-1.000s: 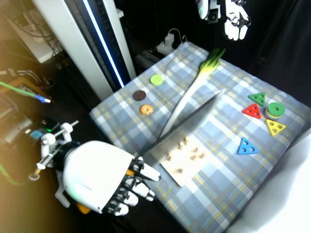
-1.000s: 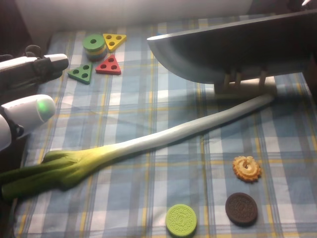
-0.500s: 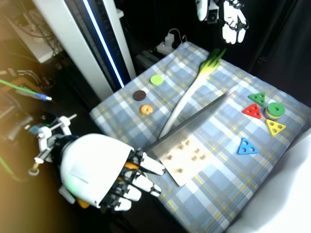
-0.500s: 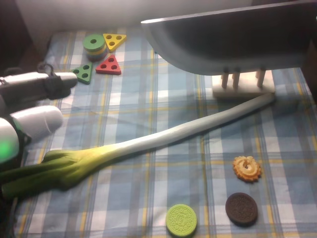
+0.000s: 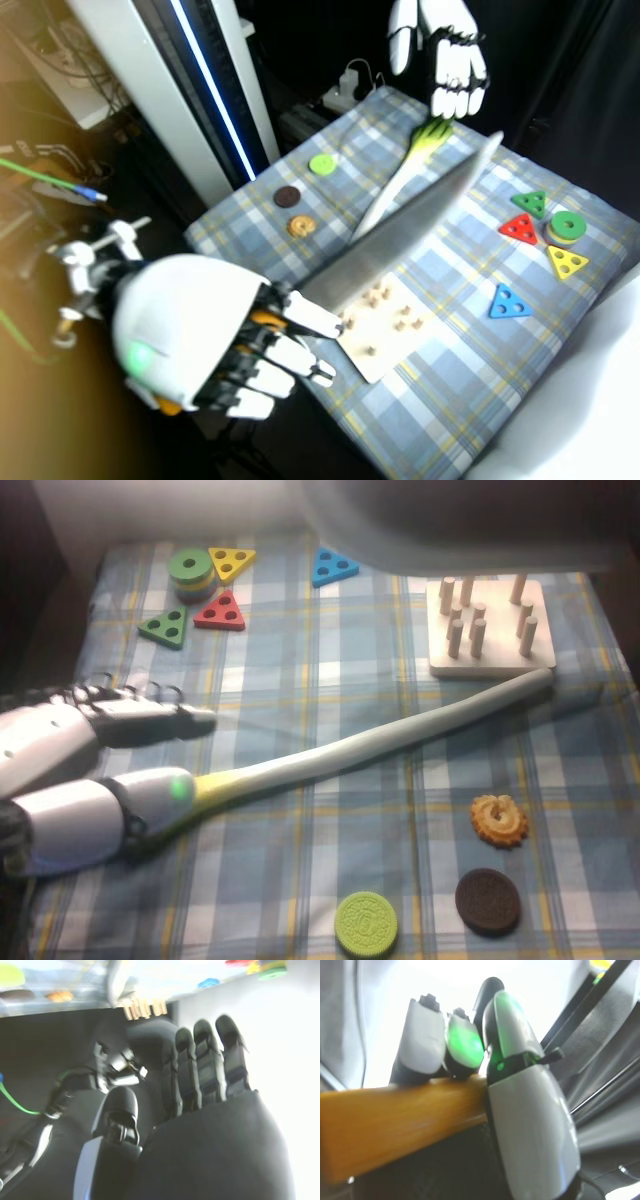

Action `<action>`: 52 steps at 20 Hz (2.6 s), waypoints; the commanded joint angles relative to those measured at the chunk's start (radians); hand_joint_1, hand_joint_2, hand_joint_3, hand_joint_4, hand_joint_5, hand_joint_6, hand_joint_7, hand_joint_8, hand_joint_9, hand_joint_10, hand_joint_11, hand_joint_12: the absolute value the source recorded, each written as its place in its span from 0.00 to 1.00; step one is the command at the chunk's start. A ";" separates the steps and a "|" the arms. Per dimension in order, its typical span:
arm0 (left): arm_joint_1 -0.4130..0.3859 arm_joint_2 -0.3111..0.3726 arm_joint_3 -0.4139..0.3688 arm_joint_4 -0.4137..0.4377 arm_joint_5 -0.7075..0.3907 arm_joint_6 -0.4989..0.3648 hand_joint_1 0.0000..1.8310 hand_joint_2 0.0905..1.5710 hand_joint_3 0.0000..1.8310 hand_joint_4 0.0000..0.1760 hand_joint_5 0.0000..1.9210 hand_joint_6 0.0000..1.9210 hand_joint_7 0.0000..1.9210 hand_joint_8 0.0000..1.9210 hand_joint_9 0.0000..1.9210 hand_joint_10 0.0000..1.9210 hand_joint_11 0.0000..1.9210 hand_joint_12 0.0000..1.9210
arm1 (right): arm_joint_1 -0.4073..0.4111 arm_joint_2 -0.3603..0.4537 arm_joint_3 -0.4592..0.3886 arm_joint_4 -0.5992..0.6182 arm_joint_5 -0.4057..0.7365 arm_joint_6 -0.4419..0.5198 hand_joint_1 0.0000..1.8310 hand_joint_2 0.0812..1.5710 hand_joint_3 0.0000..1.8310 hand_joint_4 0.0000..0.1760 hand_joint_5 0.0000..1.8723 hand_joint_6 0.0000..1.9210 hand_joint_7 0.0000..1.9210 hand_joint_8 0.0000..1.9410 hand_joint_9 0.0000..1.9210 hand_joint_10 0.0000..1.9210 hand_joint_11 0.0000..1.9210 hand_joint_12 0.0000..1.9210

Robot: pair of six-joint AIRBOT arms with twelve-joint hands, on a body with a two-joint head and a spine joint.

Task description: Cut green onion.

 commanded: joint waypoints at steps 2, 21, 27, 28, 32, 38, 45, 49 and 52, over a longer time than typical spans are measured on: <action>-0.039 -0.024 -0.006 0.017 -0.026 0.069 0.00 0.96 0.00 0.00 0.23 0.00 0.22 0.00 0.18 0.00 0.00 0.35 | 0.016 0.011 -0.010 0.011 0.144 0.009 0.87 0.74 0.00 1.00 0.59 1.00 0.68 1.00 0.76 1.00 0.79 1.00; -0.104 -0.110 -0.002 -0.003 0.149 0.298 0.00 0.88 0.00 0.00 0.00 0.00 0.00 0.00 0.00 0.00 0.00 0.00 | -0.120 -0.013 -0.094 0.022 0.309 0.083 0.81 0.76 0.00 1.00 0.48 1.00 0.63 1.00 0.75 1.00 0.80 1.00; -0.125 -0.119 0.012 0.019 0.229 0.299 0.00 0.87 0.00 0.00 0.00 0.00 0.00 0.00 0.00 0.00 0.00 0.00 | -0.153 -0.020 -0.092 0.040 0.303 0.091 0.79 0.77 0.00 0.93 0.48 1.00 0.64 1.00 0.75 1.00 0.78 1.00; -0.133 -0.118 0.015 0.025 0.250 0.299 0.00 0.87 0.00 0.00 0.00 0.00 0.00 0.00 0.00 0.00 0.01 0.00 | -0.159 -0.024 -0.090 0.043 0.294 0.092 0.78 0.77 0.00 0.86 0.44 1.00 0.62 1.00 0.73 1.00 0.77 1.00; -0.151 -0.119 0.025 0.039 0.305 0.299 0.00 0.86 0.00 0.00 0.03 0.01 0.02 0.01 0.00 0.00 0.02 0.01 | -0.163 -0.042 -0.079 0.046 0.277 0.105 0.76 0.77 0.00 1.00 0.45 1.00 0.64 1.00 0.73 1.00 0.76 1.00; -0.153 -0.119 0.029 0.040 0.323 0.299 0.00 0.85 0.00 0.00 0.03 0.01 0.03 0.01 0.01 0.00 0.03 0.01 | -0.173 -0.051 -0.079 0.044 0.275 0.116 0.79 0.74 0.00 1.00 0.49 1.00 0.64 1.00 0.73 1.00 0.75 1.00; -0.153 -0.118 0.023 0.038 0.309 0.299 0.00 0.84 0.00 0.00 0.01 0.00 0.00 0.00 0.00 0.00 0.01 0.01 | -0.238 -0.048 -0.096 0.059 0.273 0.131 0.83 0.74 0.00 0.98 0.50 1.00 0.65 1.00 0.75 1.00 0.77 1.00; -0.155 -0.118 0.018 0.033 0.281 0.299 0.00 0.84 0.00 0.00 0.01 0.00 0.01 0.00 0.00 0.00 0.01 0.01 | -0.324 -0.055 -0.097 0.100 0.263 0.149 0.81 0.75 0.00 1.00 0.52 1.00 0.65 1.00 0.74 1.00 0.77 1.00; -0.158 -0.117 0.017 0.030 0.265 0.299 0.00 0.84 0.00 0.00 0.01 0.00 0.01 0.00 0.01 0.00 0.01 0.01 | -0.325 -0.054 -0.095 0.100 0.257 0.149 0.78 0.77 0.01 0.99 0.53 1.00 0.66 1.00 0.74 1.00 0.78 1.00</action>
